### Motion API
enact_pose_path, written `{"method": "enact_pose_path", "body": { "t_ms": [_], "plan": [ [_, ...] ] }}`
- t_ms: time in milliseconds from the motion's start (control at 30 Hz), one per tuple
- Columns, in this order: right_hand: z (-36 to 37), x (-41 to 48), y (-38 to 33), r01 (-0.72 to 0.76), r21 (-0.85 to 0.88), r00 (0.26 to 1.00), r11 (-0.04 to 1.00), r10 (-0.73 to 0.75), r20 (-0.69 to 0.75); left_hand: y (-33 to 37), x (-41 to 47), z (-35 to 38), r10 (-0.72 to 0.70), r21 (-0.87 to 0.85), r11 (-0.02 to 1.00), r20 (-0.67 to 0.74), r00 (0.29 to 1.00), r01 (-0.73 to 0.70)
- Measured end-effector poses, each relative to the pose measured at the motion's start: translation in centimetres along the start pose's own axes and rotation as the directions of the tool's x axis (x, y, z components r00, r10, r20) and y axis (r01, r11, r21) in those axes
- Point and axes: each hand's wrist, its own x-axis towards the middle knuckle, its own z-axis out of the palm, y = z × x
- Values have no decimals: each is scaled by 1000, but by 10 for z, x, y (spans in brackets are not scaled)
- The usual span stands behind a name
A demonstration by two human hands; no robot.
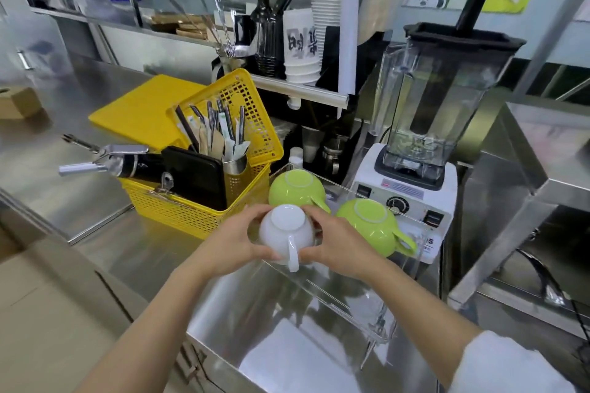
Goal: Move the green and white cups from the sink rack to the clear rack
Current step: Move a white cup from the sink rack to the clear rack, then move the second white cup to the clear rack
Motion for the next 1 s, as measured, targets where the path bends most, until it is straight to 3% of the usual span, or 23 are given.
{"method": "enact_pose_path", "body": {
  "t_ms": [200,333,467,533,700,1000],
  "plan": [
    [-2,2,1,58,-103,997,993,-52,60,-3,-2,2,-10,6,1000,-19,1000,10],
    [-14,-6,3,84,-239,996,967,-72,58,3,-7,-7,9,245,969,55,998,-22],
    [-38,-24,5,123,-357,990,926,-140,-23,31,-14,-26,1,128,992,27,1000,-5],
    [-50,-35,11,113,-350,987,930,-147,-71,48,-13,-19,55,175,983,-12,998,-52],
    [-85,-74,48,7,-339,983,941,-69,-172,94,4,41,183,350,921,-6,983,-169],
    [-153,-196,159,-289,-309,929,906,188,-319,172,35,203,421,494,728,223,879,-475]
  ]
}}
